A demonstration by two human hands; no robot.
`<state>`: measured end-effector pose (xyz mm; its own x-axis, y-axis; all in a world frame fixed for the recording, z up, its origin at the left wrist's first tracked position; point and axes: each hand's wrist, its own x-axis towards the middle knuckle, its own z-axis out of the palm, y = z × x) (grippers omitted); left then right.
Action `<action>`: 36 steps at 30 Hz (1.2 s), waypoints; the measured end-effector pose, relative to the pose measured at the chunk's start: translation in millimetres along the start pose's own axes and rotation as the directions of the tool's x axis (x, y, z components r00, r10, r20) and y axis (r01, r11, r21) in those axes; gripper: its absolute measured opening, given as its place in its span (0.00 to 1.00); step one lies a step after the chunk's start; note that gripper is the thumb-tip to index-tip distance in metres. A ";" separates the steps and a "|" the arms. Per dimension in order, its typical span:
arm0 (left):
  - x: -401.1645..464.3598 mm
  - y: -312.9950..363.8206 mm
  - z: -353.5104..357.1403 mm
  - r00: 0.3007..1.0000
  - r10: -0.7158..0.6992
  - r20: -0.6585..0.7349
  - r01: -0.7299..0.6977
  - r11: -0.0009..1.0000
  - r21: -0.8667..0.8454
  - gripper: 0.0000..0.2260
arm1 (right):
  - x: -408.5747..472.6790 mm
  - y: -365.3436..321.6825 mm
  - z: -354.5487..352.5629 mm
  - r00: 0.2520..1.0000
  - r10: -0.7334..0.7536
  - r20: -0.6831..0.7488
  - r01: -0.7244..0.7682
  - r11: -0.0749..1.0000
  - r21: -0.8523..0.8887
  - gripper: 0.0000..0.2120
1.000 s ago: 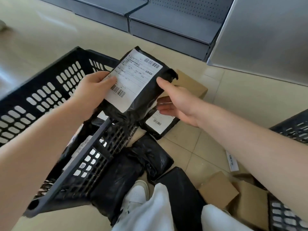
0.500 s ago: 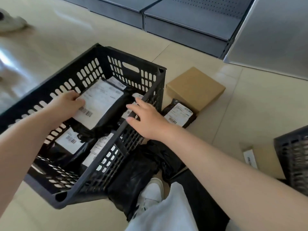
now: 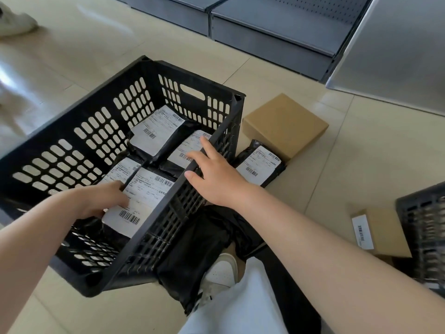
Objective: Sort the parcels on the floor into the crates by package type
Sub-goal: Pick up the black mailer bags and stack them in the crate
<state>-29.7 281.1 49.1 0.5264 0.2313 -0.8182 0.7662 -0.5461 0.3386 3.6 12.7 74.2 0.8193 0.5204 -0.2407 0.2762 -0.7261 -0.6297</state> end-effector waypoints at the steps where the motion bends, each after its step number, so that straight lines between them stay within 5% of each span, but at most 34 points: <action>1: -0.1 -1.1 1.0 1.000 0.007 0.011 -0.007 1.000 -0.014 0.30 | -0.2 -0.2 0.4 1.000 0.002 -0.001 -0.002 1.000 -0.005 0.24; 5: 2.3 0.1 13.4 0.997 0.076 0.000 -0.076 0.997 -0.008 0.42 | -1.4 0.5 -1.3 1.000 -0.003 -0.007 0.003 0.999 -0.048 0.23; 11: 6.1 6.9 32.4 0.990 0.134 -0.042 -0.127 0.982 0.142 0.39 | -2.0 3.7 -1.2 0.999 -0.023 -0.023 0.022 0.998 -0.057 0.23; 15: 6.3 12.0 36.9 0.990 0.132 -0.055 -0.114 0.960 0.257 0.25 | -1.2 5.5 1.1 0.999 -0.032 -0.033 0.030 0.999 -0.044 0.23; 18: 7.1 15.0 39.9 0.989 0.133 -0.059 -0.111 0.954 0.280 0.30 | -2.0 5.3 2.2 0.999 -0.031 -0.034 0.030 0.999 -0.026 0.23; 25: 8.1 10.2 41.1 0.970 0.178 -0.167 -0.128 0.953 0.274 0.47 | -7.7 8.9 0.7 0.996 -0.029 -0.086 0.041 0.989 0.139 0.26; 36: -9.0 33.1 47.4 0.934 0.240 -0.265 -0.213 0.969 0.128 0.37 | -32.0 31.6 -14.4 0.978 0.078 -0.196 -0.014 0.952 0.306 0.27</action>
<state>-26.5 222.7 45.6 0.7734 0.2984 -0.5593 0.5829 -0.6817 0.4423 -6.6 -33.4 72.7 0.9207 0.3645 -0.1397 0.0973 -0.5609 -0.8221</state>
